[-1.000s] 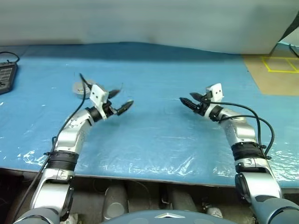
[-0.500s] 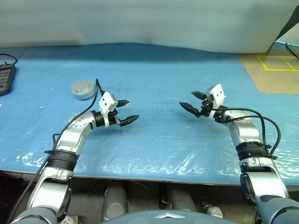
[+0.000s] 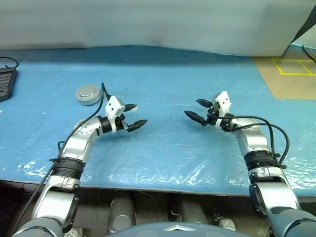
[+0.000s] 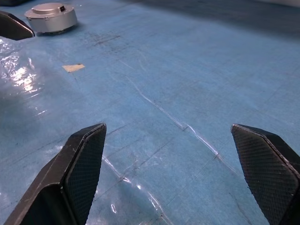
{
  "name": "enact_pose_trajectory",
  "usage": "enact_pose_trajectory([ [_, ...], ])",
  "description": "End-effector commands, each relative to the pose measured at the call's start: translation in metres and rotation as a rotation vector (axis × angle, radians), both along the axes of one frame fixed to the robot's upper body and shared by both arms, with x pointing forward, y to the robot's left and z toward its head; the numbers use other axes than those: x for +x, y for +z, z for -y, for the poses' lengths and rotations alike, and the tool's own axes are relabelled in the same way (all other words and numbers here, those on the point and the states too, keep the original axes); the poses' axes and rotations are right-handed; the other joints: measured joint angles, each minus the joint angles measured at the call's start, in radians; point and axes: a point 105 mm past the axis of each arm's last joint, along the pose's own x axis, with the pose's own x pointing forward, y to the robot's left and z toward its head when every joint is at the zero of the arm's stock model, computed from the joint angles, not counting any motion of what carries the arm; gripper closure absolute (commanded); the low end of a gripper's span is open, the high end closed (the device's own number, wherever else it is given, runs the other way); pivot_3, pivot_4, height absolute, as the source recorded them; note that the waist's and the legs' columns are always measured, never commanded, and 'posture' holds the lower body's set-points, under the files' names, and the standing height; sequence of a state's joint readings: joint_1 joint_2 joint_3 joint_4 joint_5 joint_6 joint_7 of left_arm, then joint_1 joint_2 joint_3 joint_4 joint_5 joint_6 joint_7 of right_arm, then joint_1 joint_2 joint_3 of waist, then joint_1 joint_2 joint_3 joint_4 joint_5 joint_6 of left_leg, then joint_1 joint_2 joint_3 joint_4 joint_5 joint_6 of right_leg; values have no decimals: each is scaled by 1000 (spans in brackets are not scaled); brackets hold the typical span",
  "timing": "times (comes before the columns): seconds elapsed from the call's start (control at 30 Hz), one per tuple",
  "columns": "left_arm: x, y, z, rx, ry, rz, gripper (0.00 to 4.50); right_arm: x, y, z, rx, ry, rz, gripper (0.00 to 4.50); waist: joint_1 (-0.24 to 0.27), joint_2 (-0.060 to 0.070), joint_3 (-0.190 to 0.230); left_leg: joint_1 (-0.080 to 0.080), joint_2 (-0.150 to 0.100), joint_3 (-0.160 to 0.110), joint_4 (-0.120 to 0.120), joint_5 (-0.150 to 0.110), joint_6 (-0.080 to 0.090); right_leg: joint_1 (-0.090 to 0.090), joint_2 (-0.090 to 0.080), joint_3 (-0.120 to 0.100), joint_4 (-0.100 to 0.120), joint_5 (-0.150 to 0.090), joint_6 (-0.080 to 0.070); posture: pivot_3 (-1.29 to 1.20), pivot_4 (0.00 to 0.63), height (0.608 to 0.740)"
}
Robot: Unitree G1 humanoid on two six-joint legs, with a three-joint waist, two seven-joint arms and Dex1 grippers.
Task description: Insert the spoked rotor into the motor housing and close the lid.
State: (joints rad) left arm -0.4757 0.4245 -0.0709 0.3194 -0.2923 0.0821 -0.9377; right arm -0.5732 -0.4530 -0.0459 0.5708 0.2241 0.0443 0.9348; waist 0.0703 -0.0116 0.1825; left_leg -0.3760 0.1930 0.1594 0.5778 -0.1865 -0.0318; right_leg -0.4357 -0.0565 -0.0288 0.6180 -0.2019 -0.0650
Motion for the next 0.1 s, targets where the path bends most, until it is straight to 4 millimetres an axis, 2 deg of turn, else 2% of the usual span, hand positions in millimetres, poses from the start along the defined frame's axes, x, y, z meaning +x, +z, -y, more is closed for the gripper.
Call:
enact_pose_trajectory([
  [0.03, 3, 12, 0, -13, 7, 53, 0, 0, 12, -7, 6, 21, 50, 57, 0, 0, 0, 0, 0, 0, 0, 0, 0, 0, 0, 0, 0, 0, 0, 0, 150, 740],
  [0.1, 4, 12, 1, -13, 7, 55, 0, -2, 12, -10, 11, 26, 49, 57, 0, 0, 0, 0, 0, 0, 0, 0, 0, 0, 0, 0, 0, 0, 0, 0, 150, 740],
])
